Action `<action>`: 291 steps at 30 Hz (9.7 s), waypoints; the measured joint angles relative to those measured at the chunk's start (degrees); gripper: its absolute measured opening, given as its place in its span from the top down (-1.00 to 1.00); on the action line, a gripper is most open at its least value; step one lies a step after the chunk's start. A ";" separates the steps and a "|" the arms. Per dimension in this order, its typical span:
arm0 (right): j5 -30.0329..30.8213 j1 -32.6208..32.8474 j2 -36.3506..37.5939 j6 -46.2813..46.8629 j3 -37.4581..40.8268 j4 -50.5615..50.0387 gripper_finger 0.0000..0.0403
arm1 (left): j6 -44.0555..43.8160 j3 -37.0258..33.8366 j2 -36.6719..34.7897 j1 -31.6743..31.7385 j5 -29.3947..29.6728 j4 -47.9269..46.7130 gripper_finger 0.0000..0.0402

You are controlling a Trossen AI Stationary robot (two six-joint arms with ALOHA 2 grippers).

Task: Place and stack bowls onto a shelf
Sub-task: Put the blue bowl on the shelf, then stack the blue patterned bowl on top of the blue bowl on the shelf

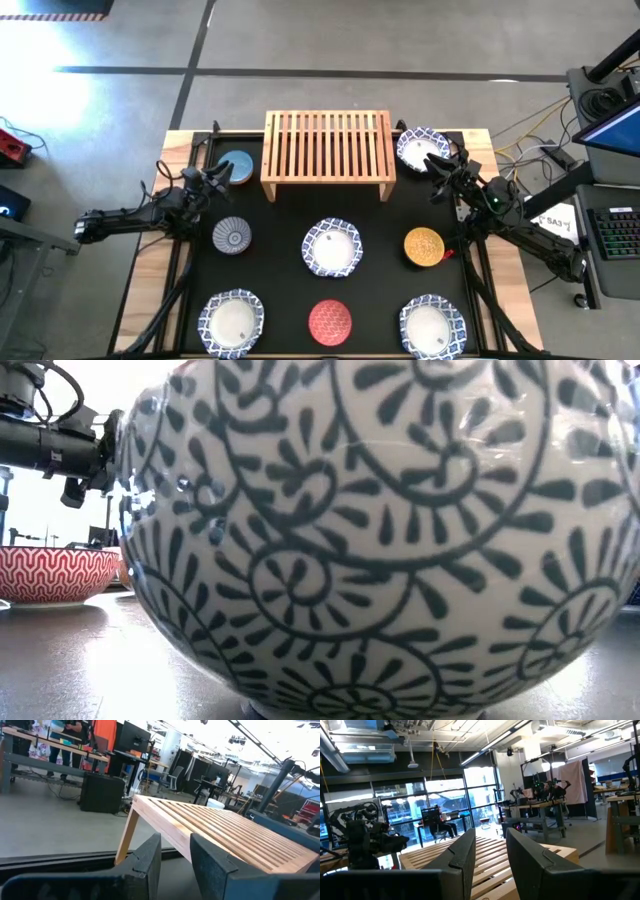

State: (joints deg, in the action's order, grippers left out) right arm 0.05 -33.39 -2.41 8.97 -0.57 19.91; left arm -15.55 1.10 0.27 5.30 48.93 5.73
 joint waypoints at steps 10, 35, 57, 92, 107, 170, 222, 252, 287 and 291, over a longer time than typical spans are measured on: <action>0.00 0.01 0.01 0.02 0.00 0.01 0.51 | 2.88 6.54 5.12 0.07 -1.51 -3.72 0.57; 0.01 0.01 0.02 0.00 -0.01 -0.01 0.51 | -15.32 33.66 38.04 13.83 -19.54 -54.69 0.57; 0.01 -0.01 0.00 0.00 -0.01 0.01 0.51 | -4.39 33.42 57.36 28.74 -36.54 -48.77 0.25; 0.01 0.01 0.00 0.00 0.01 0.00 0.51 | 2.56 35.26 65.14 29.68 -28.17 -43.57 0.33; 0.00 0.01 0.00 0.00 -0.01 -0.01 0.51 | 5.90 35.17 72.58 33.07 -26.95 -41.03 0.33; 0.02 -0.01 0.00 0.00 0.00 -0.02 0.51 | 19.50 74.01 74.75 14.49 -31.08 -54.87 0.97; 0.00 0.01 0.00 0.00 0.01 -0.01 0.51 | 21.46 77.25 82.99 11.23 -31.46 -48.40 0.64; 0.01 -0.01 0.00 0.00 -0.01 -0.01 0.51 | -12.22 79.89 74.23 -2.46 -24.00 -77.80 0.56; 0.00 0.00 0.00 0.00 0.00 -0.01 0.51 | -41.57 43.79 73.96 -25.53 -42.01 -60.94 0.37; 0.00 0.01 0.00 0.02 0.01 -0.01 0.51 | -41.34 40.91 73.99 -25.53 -41.99 -57.25 0.37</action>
State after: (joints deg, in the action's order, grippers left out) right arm 0.05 -33.39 -2.42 8.99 -0.56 19.90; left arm -56.89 42.01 74.26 -20.23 6.93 -51.52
